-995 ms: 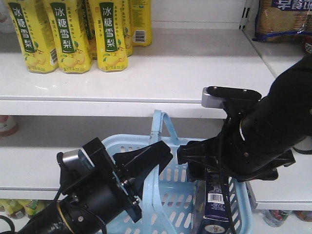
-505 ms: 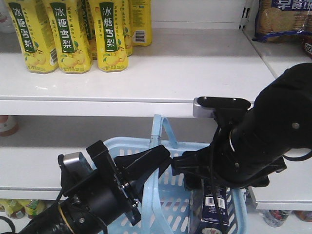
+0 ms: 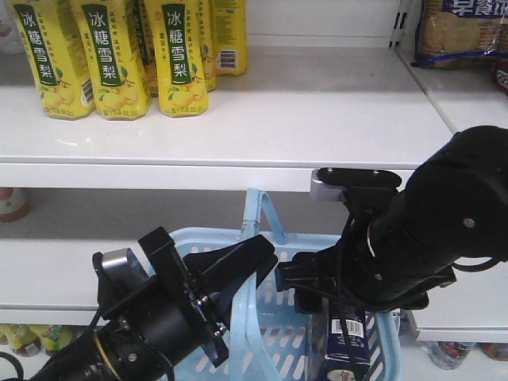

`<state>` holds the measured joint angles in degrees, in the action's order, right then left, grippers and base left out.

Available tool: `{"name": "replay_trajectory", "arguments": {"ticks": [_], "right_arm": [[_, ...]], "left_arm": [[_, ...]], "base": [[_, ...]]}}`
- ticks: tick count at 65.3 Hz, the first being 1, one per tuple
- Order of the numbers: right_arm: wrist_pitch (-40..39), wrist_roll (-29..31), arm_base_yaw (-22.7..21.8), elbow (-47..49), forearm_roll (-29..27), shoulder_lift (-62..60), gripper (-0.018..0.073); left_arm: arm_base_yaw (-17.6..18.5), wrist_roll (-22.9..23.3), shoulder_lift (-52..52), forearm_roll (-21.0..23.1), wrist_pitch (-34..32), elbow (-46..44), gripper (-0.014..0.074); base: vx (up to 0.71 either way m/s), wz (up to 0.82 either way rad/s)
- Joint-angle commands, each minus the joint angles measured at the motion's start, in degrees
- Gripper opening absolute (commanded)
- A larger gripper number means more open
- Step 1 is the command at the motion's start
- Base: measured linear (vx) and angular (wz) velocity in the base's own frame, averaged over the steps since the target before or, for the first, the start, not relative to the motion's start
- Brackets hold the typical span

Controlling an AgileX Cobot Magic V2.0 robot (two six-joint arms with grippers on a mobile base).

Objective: Left arm holds basket, right arm returns cookies
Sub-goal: 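Lower the open right gripper into the basket over the cookie box, then close the right gripper on the Chocofello cookie box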

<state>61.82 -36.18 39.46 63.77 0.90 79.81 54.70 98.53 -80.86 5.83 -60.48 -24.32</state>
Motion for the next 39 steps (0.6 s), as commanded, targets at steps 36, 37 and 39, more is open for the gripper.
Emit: {"name": "replay_trajectory", "arguments": {"ticks": [36,37,39], "right_arm": [[-2.02,1.55,0.02,0.78,1.21,1.21,0.0556],[-2.18,1.55,0.02,0.66,1.21,1.21,0.0556],[-2.42,1.55,0.02,0.17,1.21,1.28,0.0556]], "left_arm": [[-0.34,-0.38,2.22,3.04,-15.53,-2.03,-0.0003],[-0.34,-0.38,2.22,3.04,-15.53,-2.03,-0.0003],[-0.34,-0.38,2.22,3.04,-15.53,-2.03,-0.0003]], "base": [[0.0,0.0],[0.0,0.0],[0.0,0.0]]}}
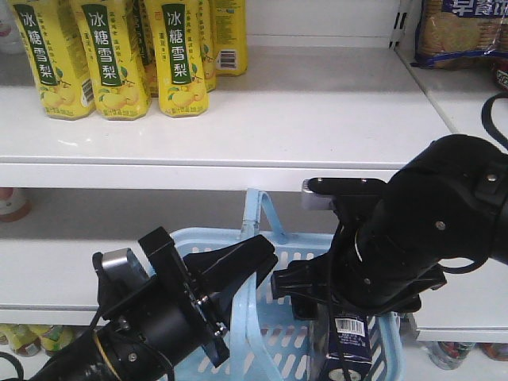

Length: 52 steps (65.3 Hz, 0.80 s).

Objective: Left arm holds basket, right arm returns cookies
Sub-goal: 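Close the right gripper on the Chocofello cookie box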

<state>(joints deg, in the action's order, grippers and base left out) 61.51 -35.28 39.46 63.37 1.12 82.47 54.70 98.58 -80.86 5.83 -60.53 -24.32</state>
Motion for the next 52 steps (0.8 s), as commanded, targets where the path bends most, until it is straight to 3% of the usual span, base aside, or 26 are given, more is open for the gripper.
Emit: {"name": "replay_trajectory", "arguments": {"ticks": [1,28,38,52], "right_arm": [[-2.31,0.65,0.02,0.41,0.98,-1.39,0.0556],[-9.72,0.59,0.02,-3.36,0.76,-1.32,0.0529],[-10.06,0.66,0.02,-3.36,1.96,-0.97,0.0449],[-9.88,0.77,0.02,-3.36,3.41,-0.15,0.0253]], "left_arm": [[-0.34,-0.43,2.22,3.04,-15.48,-2.03,-0.0003],[-0.34,-0.43,2.22,3.04,-15.48,-2.03,-0.0003],[-0.34,-0.43,2.22,3.04,-15.48,-2.03,-0.0003],[-0.34,-0.43,2.22,3.04,-15.48,-2.03,-0.0003]], "base": [[0.0,0.0],[0.0,0.0],[0.0,0.0],[0.0,0.0]]}}
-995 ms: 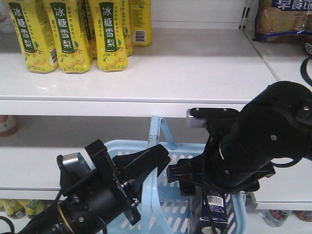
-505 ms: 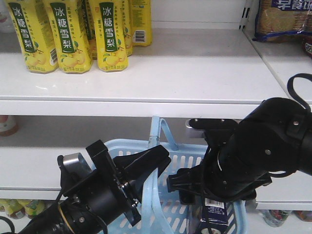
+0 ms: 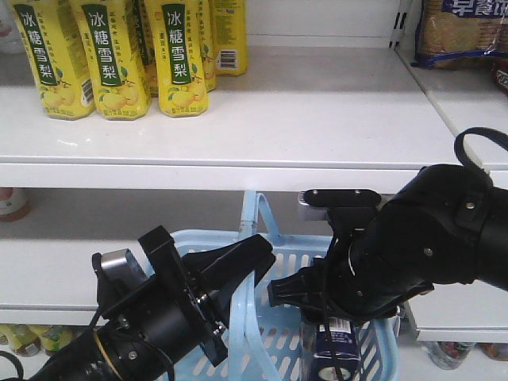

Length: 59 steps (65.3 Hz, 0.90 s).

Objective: Left arm holds basket, right arm returns cookies
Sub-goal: 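Close the right gripper on the Chocofello cookie box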

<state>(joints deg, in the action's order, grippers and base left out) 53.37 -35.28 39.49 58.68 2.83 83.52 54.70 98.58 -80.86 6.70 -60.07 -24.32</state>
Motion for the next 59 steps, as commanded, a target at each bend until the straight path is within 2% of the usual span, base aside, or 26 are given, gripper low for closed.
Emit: {"name": "replay_trajectory", "arguments": {"ticks": [1,15,23,59], "right_arm": [[-1.75,0.77,0.0,1.33,1.83,-1.13,0.0237],[-1.75,3.4,0.0,1.33,1.89,-0.72,-0.0017],[-1.81,5.26,0.0,1.33,1.83,-0.72,-0.0011],[-3.03,5.24,-0.04,1.43,1.35,-7.03,-0.0009]], "left_arm": [[-0.34,-0.43,2.22,2.17,-15.95,-2.03,-0.0003],[-0.34,-0.43,2.22,2.17,-15.95,-2.03,-0.0003],[-0.34,-0.43,2.22,2.17,-15.95,-2.03,-0.0003],[-0.34,-0.43,2.22,2.17,-15.95,-2.03,-0.0003]], "base": [[0.0,0.0],[0.0,0.0],[0.0,0.0],[0.0,0.0]]}}
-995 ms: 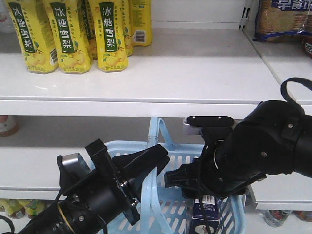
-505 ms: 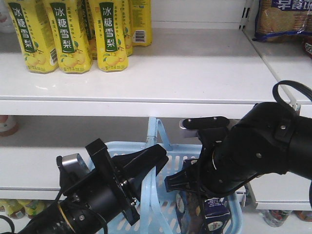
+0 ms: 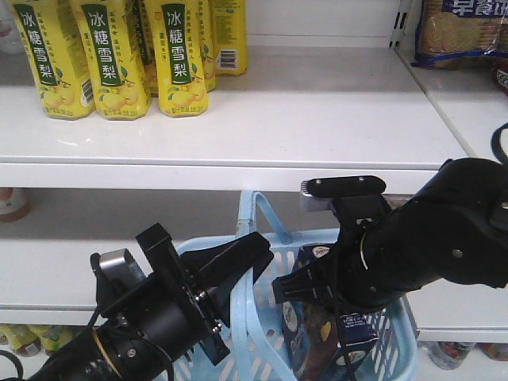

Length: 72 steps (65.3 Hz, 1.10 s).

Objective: Left arm holds basket, right arm returns cookies
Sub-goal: 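Close the right gripper on the Chocofello cookie box, then lift the cookie box out of the basket up to the shelf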

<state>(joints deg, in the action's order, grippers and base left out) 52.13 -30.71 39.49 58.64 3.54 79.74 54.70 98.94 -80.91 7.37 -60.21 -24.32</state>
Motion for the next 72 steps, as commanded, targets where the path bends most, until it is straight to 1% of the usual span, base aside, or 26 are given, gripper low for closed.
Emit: {"name": "replay_trajectory", "arguments": {"ticks": [1,17,29,43,62,72], "right_arm": [[-1.78,0.67,-0.04,1.47,0.63,-3.5,-0.0009],[-1.18,0.48,-0.06,1.47,0.34,-7.65,-0.0009],[-0.02,0.48,-0.06,1.47,-1.47,-10.94,-0.0009],[0.03,0.48,-0.06,1.47,-2.12,-15.21,-0.0009],[1.33,0.48,-0.06,1.47,-4.99,-21.03,-0.0009],[1.53,0.53,-0.06,1.47,-5.19,-24.55,-0.0006]], "left_arm": [[-0.34,-0.78,2.27,1.51,-15.81,-2.03,-0.0003],[-0.34,-0.78,2.27,1.51,-15.81,-2.03,-0.0003],[-0.34,-0.78,2.27,1.51,-15.81,-2.03,-0.0003],[-0.34,-0.78,2.27,1.51,-15.81,-2.03,-0.0003],[-0.34,-0.78,2.27,1.51,-15.81,-2.03,-0.0003],[-0.34,-0.78,2.27,1.51,-15.81,-2.03,-0.0003]], "base": [[0.0,0.0],[0.0,0.0],[0.0,0.0],[0.0,0.0],[0.0,0.0],[0.0,0.0]]}}
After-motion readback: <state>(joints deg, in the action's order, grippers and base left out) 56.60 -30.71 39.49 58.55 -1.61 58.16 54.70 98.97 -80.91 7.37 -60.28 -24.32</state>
